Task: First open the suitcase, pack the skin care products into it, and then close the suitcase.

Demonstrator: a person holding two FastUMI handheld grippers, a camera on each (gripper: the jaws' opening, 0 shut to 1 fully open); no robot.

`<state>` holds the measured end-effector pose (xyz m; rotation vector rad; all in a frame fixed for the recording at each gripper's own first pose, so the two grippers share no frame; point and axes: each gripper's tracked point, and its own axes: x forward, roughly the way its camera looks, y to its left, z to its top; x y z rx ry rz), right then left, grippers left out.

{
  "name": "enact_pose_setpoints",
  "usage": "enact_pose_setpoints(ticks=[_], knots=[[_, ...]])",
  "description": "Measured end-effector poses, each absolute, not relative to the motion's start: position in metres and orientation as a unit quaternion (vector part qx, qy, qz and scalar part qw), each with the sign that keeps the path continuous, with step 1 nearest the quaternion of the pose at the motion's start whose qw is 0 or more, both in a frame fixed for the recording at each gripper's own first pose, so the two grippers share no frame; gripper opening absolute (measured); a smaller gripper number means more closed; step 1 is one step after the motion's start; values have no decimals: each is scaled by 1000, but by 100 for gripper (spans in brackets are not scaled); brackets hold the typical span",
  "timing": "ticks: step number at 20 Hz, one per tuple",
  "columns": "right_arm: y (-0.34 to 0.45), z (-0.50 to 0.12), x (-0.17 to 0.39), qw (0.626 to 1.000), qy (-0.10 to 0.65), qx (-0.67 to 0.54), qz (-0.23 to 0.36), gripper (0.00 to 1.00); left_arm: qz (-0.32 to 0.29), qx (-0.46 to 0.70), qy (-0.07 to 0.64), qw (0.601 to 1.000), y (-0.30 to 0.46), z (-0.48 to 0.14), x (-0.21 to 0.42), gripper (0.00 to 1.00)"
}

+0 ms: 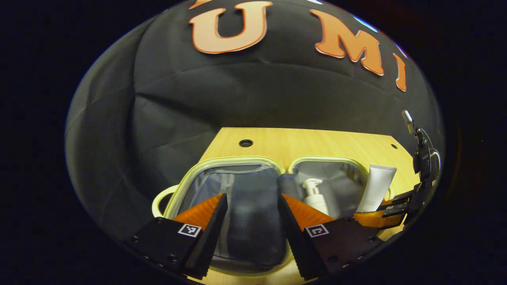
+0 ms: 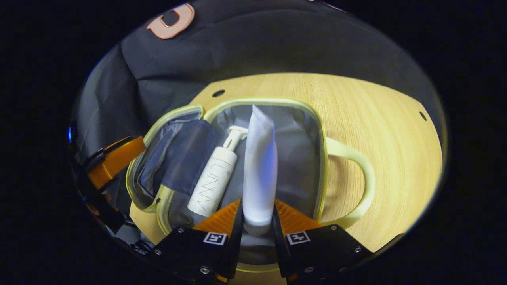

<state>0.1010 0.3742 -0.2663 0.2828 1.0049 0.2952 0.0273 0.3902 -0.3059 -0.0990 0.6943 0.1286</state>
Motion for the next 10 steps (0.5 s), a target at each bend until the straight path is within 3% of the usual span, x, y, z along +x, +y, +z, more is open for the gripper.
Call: enact_pose_setpoints(ticks=[6,7,9,10], knots=[[383,-288,117,803,558,191,86,41,120,-53,344,930,457,-317,11,80],[381,-288,116,803,560,184,84,35,131,-54,344,928,468,-318,8,80],[381,-282,117,805,556,188,83,47,150,-69,343,925,480,-318,4,80],[382,-280,116,804,558,192,79,47,158,-78,344,922,486,-318,3,80]])
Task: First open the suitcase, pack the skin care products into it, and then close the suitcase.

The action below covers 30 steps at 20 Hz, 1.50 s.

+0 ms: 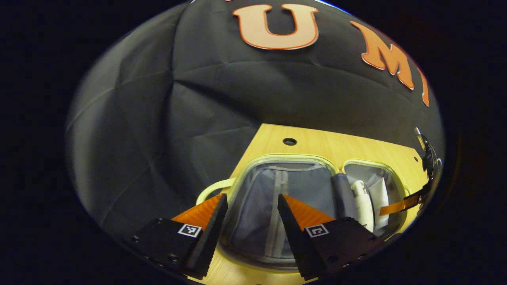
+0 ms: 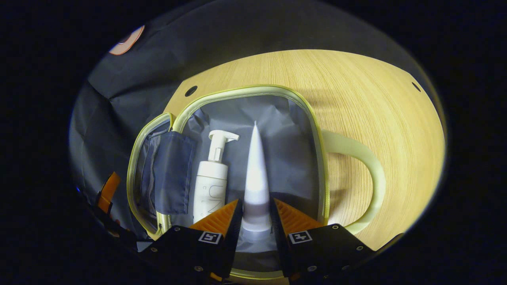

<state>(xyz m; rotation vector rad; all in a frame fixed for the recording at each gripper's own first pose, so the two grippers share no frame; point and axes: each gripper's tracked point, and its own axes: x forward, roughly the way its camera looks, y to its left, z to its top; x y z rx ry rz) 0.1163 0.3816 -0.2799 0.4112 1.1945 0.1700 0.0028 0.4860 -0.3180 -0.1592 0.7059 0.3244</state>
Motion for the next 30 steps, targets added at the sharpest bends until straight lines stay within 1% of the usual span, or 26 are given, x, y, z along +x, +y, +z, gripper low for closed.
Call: enact_pose_setpoints(ticks=[1,2,4,5,6,9,10,11,12,13,15,16,17,18,20,21,22,23,25,27,28,29,30], knots=[[381,-278,116,802,559,196,78,49,168,-83,342,921,493,-319,0,80],[380,-277,114,801,561,197,75,55,176,-87,341,919,503,-322,-1,80],[376,-268,114,805,554,198,71,48,190,-89,339,917,519,-324,-7,80],[371,-262,114,811,547,196,69,56,196,-87,339,916,528,-324,-10,80],[368,-257,115,817,539,193,67,58,201,-90,338,915,536,-324,-11,80],[353,-232,114,836,511,188,69,71,211,-112,338,910,555,-332,-16,81],[348,-223,115,845,497,187,68,74,216,-125,339,907,562,-336,-17,86],[342,-215,117,853,483,186,67,80,221,-139,339,904,568,-339,-16,86],[337,-204,118,861,468,188,67,82,226,-155,335,901,573,-345,-16,86],[332,-196,119,868,455,190,65,88,228,-173,335,898,576,-350,-15,86],[321,-179,120,878,433,195,61,92,221,-218,343,887,578,-364,-15,86],[314,-172,122,883,422,196,58,93,222,-237,345,881,579,-372,-13,88],[307,-166,123,889,413,192,54,95,224,-257,348,873,580,-382,-10,85],[299,-159,122,895,402,186,50,95,226,-281,349,865,581,-392,-7,92],[288,-149,121,903,389,178,46,96,223,-344,352,841,577,-404,-5,92],[284,-145,120,904,388,177,45,95,222,-373,356,828,576,-409,-6,87],[280,-143,118,905,385,176,42,95,220,-394,354,819,579,-414,-5,92],[277,-141,117,907,382,174,42,96,214,-417,351,811,577,-419,-3,92],[275,-139,116,908,380,173,44,95,192,-467,354,787,561,-426,3,67],[276,-136,116,908,376,177,49,96,204,-471,363,778,569,-436,-5,42],[278,-135,116,908,375,179,53,95,197,-480,355,777,567,-433,-2,23],[279,-134,116,907,375,182,56,95,185,-490,346,778,565,-424,0,21],[279,-133,115,907,375,182,58,95,183,-494,332,783,571,-410,-1,21]])
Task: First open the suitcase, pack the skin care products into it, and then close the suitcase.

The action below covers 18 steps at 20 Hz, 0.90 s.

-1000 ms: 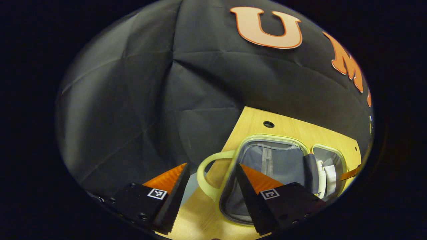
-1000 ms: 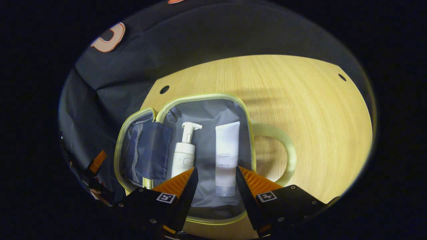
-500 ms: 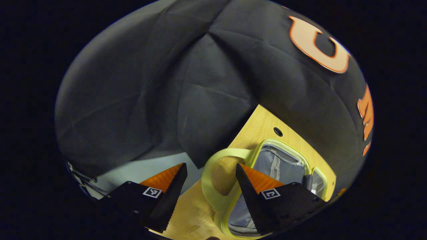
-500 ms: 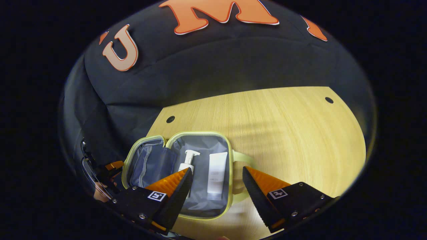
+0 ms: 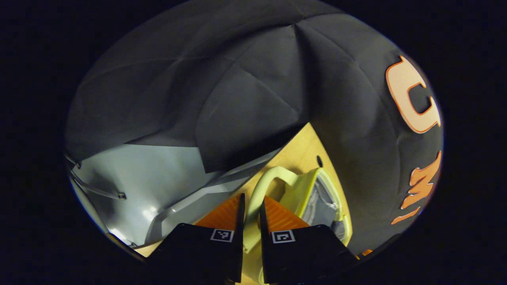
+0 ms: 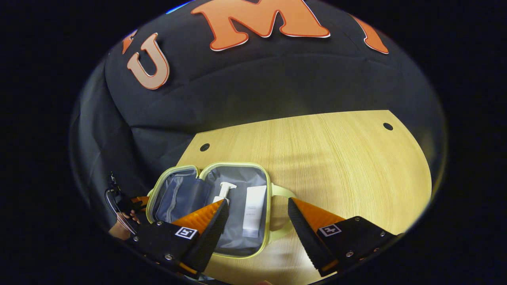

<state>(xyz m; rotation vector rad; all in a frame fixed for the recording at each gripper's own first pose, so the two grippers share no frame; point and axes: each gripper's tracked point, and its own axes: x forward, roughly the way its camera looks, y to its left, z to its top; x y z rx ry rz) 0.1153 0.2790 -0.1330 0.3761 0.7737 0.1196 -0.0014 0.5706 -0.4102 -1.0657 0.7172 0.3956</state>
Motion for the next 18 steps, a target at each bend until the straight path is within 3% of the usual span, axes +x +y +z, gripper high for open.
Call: enact_pose_setpoints(ticks=[1,2,3,8,18], knots=[[278,-132,116,909,372,182,59,96,187,-492,323,787,574,-401,-3,21],[279,-128,116,909,369,183,63,96,176,-489,325,790,569,-398,-3,9],[279,-126,116,909,367,185,66,95,177,-480,320,797,570,-387,-7,8],[294,-114,116,902,367,203,102,96,139,-441,273,844,554,-307,-5,8],[262,-82,115,913,322,209,136,95,52,-402,209,890,461,-156,-13,8]])
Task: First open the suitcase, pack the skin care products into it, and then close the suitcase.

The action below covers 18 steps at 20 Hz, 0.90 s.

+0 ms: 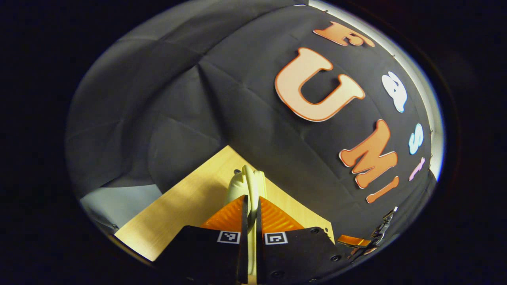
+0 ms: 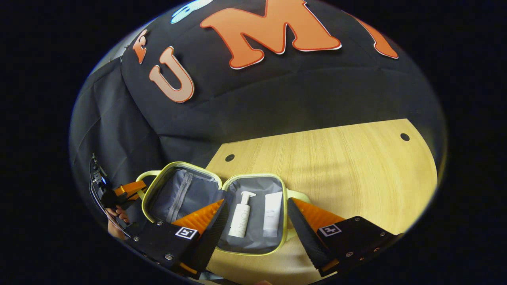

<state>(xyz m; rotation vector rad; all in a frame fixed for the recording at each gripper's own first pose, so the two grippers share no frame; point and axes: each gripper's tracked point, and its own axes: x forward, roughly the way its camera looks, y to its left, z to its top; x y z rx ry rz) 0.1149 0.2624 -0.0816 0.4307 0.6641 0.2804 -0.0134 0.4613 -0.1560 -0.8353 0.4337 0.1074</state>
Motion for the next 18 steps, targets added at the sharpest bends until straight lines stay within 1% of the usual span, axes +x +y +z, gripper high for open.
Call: enact_pose_setpoints(ticks=[3,7,10,15,18], knots=[[247,-78,110,917,309,213,136,95,25,-401,197,894,425,-124,-12,8],[221,-66,106,934,270,198,126,95,-33,-383,196,902,359,-94,-6,8],[204,-65,102,943,255,180,116,95,-75,-371,203,903,310,-77,3,8],[173,-63,86,949,236,180,104,95,-141,-354,225,897,225,-74,19,9],[157,-67,79,949,236,185,94,95,-181,-357,249,882,182,-85,30,9]])
